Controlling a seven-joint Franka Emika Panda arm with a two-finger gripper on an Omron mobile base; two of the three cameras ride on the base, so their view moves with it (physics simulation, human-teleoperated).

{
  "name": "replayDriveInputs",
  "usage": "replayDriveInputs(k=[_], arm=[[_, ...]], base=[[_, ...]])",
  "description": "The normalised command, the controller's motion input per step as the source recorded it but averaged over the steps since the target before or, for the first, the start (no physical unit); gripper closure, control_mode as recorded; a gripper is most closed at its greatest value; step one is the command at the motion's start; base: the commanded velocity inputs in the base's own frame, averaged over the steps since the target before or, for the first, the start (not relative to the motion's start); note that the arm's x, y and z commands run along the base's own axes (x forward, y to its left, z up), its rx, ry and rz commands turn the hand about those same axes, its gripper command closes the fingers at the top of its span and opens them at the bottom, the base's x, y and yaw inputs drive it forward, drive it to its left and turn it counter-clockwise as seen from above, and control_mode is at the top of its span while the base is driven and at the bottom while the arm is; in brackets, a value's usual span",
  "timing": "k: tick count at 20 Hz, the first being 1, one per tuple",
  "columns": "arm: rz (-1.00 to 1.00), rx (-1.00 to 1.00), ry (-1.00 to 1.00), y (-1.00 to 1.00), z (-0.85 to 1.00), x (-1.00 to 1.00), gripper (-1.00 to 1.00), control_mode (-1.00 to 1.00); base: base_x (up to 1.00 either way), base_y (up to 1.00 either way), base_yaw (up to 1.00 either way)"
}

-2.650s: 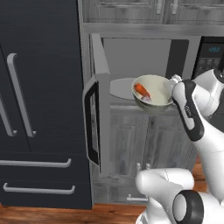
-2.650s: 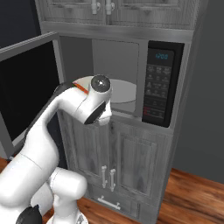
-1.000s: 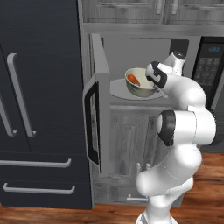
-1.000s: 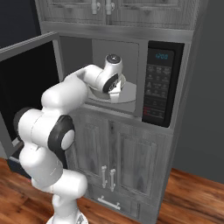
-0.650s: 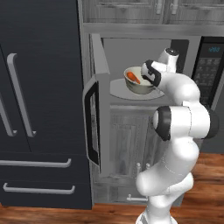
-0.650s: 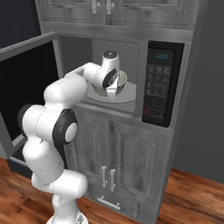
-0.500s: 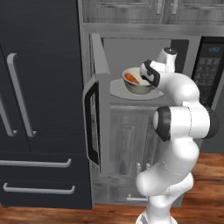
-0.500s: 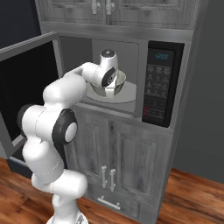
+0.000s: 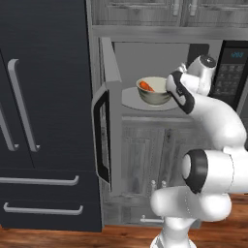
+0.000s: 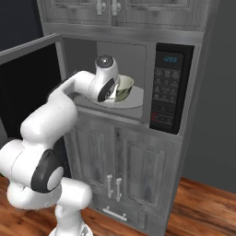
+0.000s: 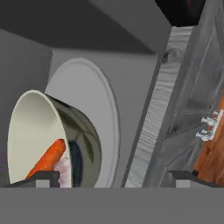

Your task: Place the bowl containing the garlic and carrot in the microwave. Close the microwave door and press the start button to microwave the meal.

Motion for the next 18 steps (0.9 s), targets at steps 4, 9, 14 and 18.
replayDriveInputs(k=[4,9,14,18], arm=[[0.07,-0.05,-0.02,0.00,0.49,-1.00,-1.00,-1.00],[0.31,-0.32,0.00,0.00,0.65,-1.00,-1.00,-1.00],[0.50,-0.56,0.00,0.01,0.52,-1.00,-1.00,-1.00],[0.52,-0.59,0.00,0.10,0.27,-1.00,-1.00,-1.00]], base=[[0.00,0.00,0.00],[0.00,0.00,0.00],[0.00,0.00,0.00],[0.00,0.00,0.00]])
